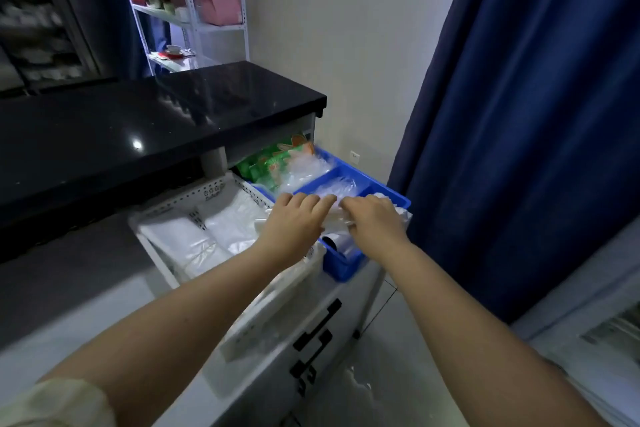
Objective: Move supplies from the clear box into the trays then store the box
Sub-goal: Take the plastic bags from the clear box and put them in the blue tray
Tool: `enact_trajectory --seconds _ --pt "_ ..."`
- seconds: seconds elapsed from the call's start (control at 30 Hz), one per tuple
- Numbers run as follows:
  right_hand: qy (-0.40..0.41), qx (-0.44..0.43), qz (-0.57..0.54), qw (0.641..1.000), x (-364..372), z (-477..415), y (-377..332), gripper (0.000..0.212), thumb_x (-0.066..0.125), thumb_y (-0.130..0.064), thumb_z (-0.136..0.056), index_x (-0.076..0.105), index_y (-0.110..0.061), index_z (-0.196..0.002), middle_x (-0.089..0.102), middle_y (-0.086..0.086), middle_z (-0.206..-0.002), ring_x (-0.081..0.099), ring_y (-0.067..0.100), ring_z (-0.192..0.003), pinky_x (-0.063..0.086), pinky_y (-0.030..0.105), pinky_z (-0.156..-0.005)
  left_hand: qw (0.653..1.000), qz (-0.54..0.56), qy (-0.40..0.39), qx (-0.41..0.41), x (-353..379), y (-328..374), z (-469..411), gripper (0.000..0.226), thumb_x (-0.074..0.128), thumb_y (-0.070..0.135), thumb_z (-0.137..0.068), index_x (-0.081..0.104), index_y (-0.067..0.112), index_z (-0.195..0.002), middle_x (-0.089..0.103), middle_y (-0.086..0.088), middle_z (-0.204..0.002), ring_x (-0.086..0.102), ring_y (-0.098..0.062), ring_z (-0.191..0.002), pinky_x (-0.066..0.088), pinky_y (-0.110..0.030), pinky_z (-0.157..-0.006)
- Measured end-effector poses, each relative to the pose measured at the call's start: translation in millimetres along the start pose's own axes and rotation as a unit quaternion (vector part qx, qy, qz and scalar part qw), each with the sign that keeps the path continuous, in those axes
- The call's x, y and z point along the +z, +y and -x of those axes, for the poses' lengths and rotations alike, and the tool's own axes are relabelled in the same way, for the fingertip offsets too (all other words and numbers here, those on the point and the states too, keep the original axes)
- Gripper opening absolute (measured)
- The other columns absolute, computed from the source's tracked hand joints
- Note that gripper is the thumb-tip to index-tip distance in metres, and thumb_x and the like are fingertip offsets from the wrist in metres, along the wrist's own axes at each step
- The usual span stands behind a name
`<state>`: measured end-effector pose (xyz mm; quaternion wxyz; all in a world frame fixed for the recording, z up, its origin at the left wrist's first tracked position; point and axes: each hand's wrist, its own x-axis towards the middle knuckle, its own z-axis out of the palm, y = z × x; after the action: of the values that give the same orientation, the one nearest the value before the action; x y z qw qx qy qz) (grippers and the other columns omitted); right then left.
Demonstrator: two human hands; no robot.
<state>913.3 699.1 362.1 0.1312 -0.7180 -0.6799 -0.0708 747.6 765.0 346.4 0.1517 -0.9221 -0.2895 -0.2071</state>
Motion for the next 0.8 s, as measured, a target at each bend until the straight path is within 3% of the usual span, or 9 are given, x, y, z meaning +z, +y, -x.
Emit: enact_trajectory --seconds 0.13,0.27,0.4,0.5,0.63,0.7,0.8 --pt "0.002 -0.013 -0.009 1.000 16.4 -44.7 10.6 0.016 0.057 -0.011 -0.085 0.057 -0.021 -0.098 0.062 0.000 -0.091 0.052 0.024 -0.086 0.037 0.038 -0.080 0.996 0.000 -0.081 -0.030 25.6 -26.6 -34.1 0.043 0.061 0.032 -0.086 0.048 0.020 -0.125 0.062 -0.001 -0.111 0.057 -0.026 -0.101 0.037 -0.037 -0.084" --pt "-0.006 -0.064 -0.006 0.998 27.4 -93.3 29.7 0.015 0.058 -0.012 -0.084 0.057 -0.020 -0.097 0.064 0.001 -0.090 0.054 0.026 -0.084 0.037 0.038 -0.080 0.992 0.027 -0.085 -0.090 46.1 -48.3 -69.6 0.030 0.058 0.024 -0.086 0.054 0.019 -0.115 0.063 -0.002 -0.107 0.055 -0.025 -0.098 0.036 -0.034 -0.082" --pt "0.027 -0.116 -0.079 0.990 40.5 -137.3 52.6 0.042 0.072 -0.015 -0.080 0.061 -0.017 -0.120 0.066 0.004 -0.114 0.056 0.028 -0.106 0.037 0.044 -0.099 0.986 0.009 -0.096 -0.135 68.1 -68.6 -103.4 0.028 0.059 0.019 -0.084 0.057 0.016 -0.111 0.064 -0.005 -0.106 0.055 -0.027 -0.099 0.039 -0.035 -0.085" --pt "0.076 -0.195 -0.116 0.971 51.6 -163.4 72.5 0.045 0.077 -0.010 -0.073 0.063 -0.011 -0.116 0.066 0.008 -0.114 0.057 0.029 -0.108 0.043 0.044 -0.097 0.978 -0.029 -0.107 -0.179 85.7 -79.3 -119.3 0.026 0.056 0.014 -0.084 0.057 0.016 -0.110 0.065 -0.006 -0.107 0.056 -0.028 -0.099 0.042 -0.038 -0.084" --pt "0.097 -0.331 -0.152 0.926 69.6 -182.5 101.4 0.028 0.072 -0.010 -0.080 0.067 -0.008 -0.107 0.068 0.009 -0.107 0.061 0.026 -0.102 0.050 0.040 -0.091 0.957 -0.060 -0.134 -0.249 100.7 -82.6 -133.9 0.028 0.054 0.011 -0.085 0.057 0.015 -0.112 0.064 -0.008 -0.107 0.055 -0.030 -0.100 0.038 -0.037 -0.082" --pt "0.040 -0.403 -0.158 0.901 81.5 -190.9 115.1 0.020 0.068 -0.012 -0.084 0.069 -0.009 -0.103 0.070 0.009 -0.102 0.062 0.026 -0.095 0.051 0.039 -0.086 0.942 -0.069 -0.154 -0.290 104.6 -83.0 -140.7 0.030 0.053 0.010 -0.084 0.056 0.014 -0.114 0.063 -0.009 -0.108 0.053 -0.030 -0.100 0.037 -0.037 -0.081" --pt "-0.209 -0.379 -0.106 0.895 101.9 -210.4 128.6 0.032 0.062 -0.027 -0.087 0.062 -0.023 -0.119 0.063 0.003 -0.118 0.057 0.025 -0.105 0.048 0.040 -0.090 0.925 -0.070 -0.146 -0.343 106.5 -82.2 -149.2 0.034 0.055 0.010 -0.082 0.057 0.012 -0.116 0.063 -0.010 -0.110 0.053 -0.031 -0.100 0.038 -0.040 -0.081"
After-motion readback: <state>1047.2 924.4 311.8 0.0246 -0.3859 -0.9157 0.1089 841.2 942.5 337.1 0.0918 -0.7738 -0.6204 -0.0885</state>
